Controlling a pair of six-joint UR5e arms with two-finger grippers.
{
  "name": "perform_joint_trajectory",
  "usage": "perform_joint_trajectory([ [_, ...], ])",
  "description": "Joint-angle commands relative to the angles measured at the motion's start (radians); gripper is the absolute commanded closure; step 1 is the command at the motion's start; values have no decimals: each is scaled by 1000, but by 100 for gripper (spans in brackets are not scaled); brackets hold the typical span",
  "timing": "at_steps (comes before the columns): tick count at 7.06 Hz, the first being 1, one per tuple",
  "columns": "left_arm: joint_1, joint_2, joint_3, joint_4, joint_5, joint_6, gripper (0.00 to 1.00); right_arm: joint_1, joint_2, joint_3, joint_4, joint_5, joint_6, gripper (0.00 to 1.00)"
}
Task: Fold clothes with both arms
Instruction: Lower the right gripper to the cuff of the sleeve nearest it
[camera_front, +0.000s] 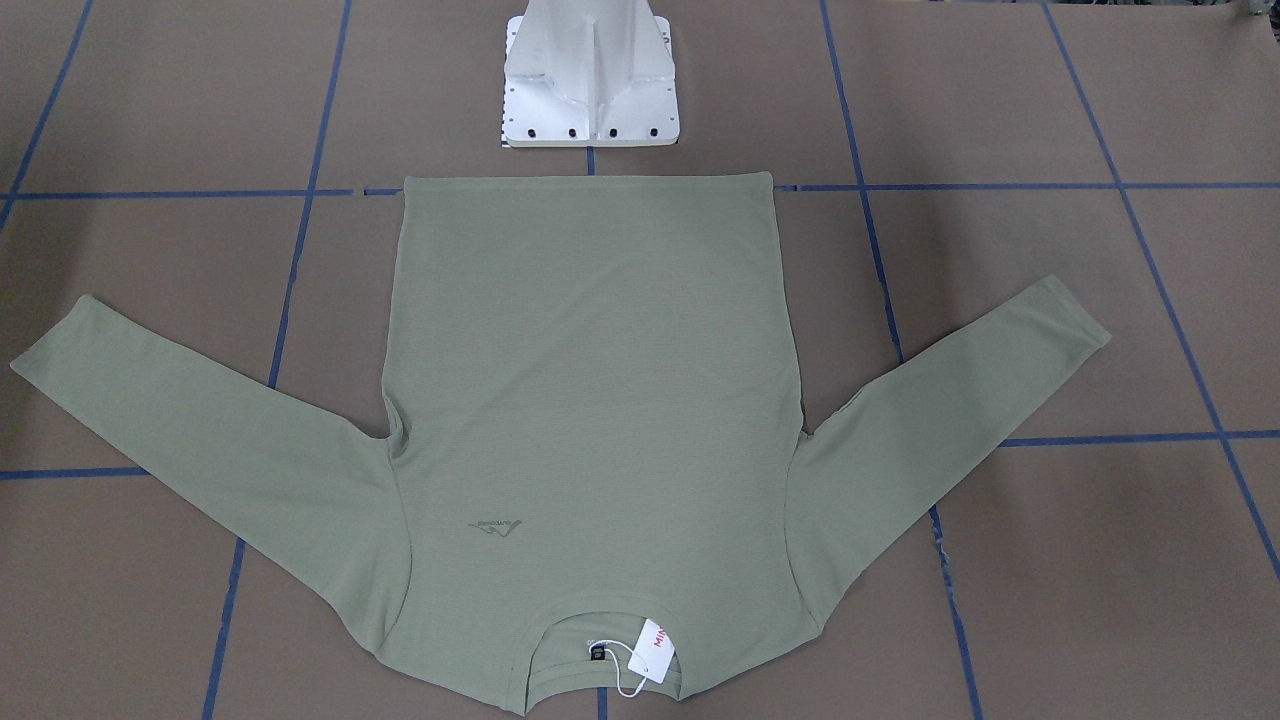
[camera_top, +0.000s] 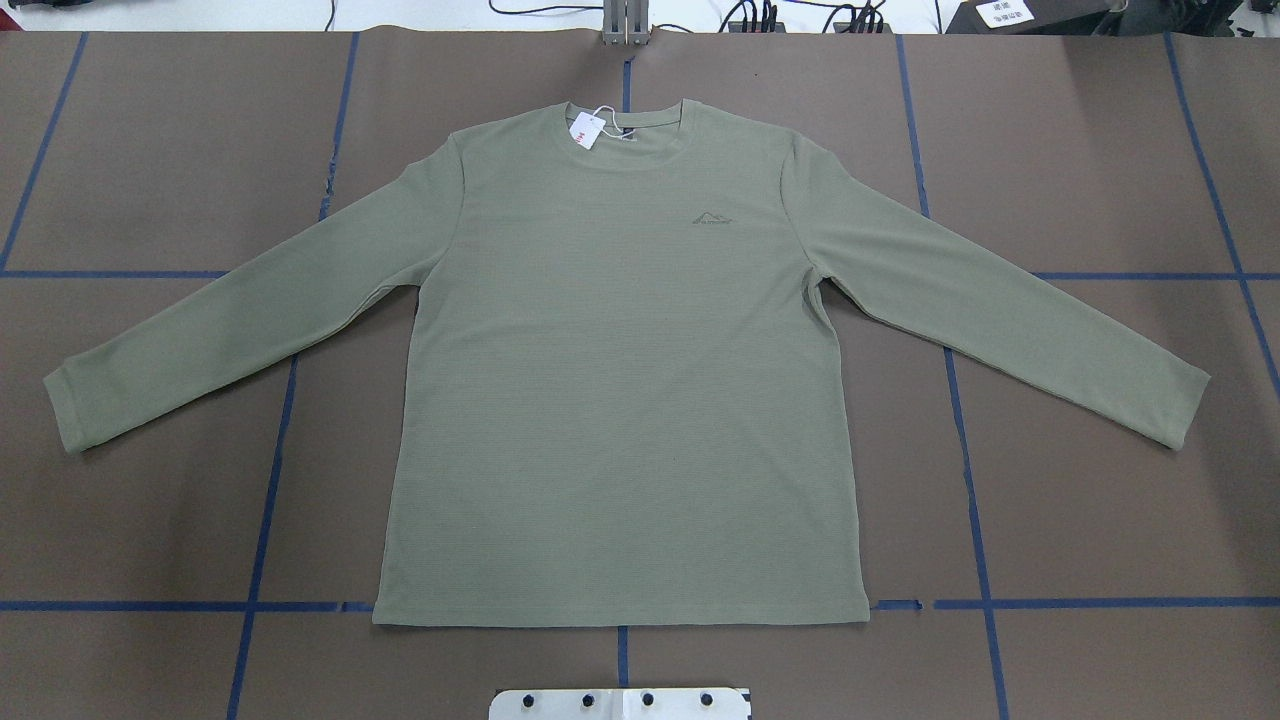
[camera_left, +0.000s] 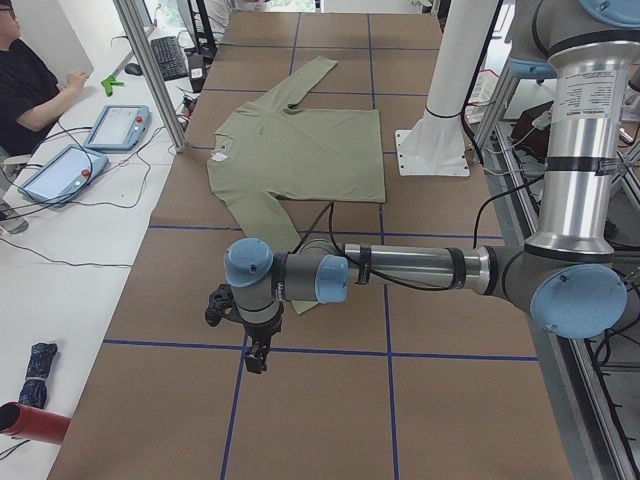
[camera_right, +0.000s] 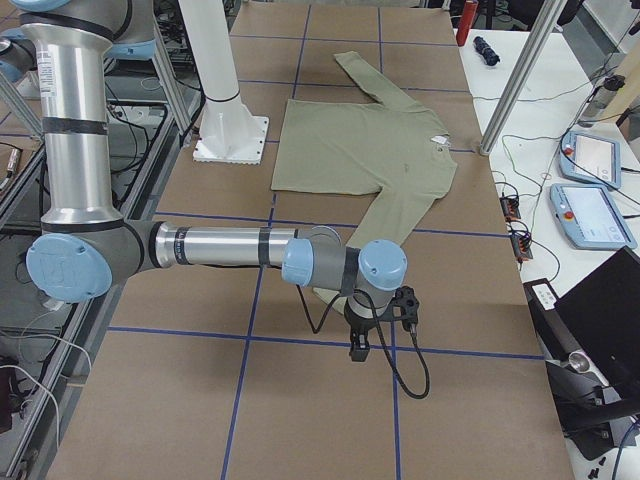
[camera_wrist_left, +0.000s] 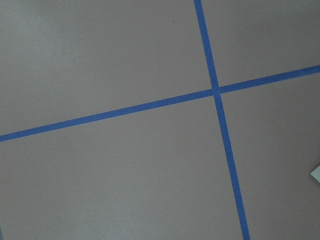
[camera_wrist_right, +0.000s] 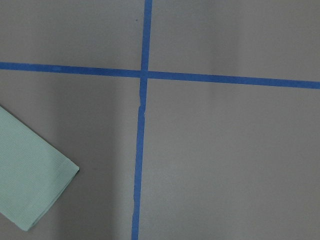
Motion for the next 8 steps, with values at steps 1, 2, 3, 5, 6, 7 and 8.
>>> perform_joint_trajectory([
  [1,-1,2,0,0,0,6,0,0,9,4,0,-5,3,0],
  [2,1,-1,-10,-3,2,6,0,-1,14,7,0,-5,3,0],
  [3,1,-7,-14,-11,5,6,0,-5,20,27,9,1,3,0],
  [5,5,-33,-8,-162,0,0,0,-41,24,45,64,37,20,0],
  [6,10,-39,-21,-210,-2,0,0,-66,17,43,60,82,40,0],
  [7,11,-38,11,-215,-6,2,0,-78,-3,36,95,158,87,0],
  [8,13,-39,31,-216,-47,2,0,-96,-99,38,297,148,91,0],
])
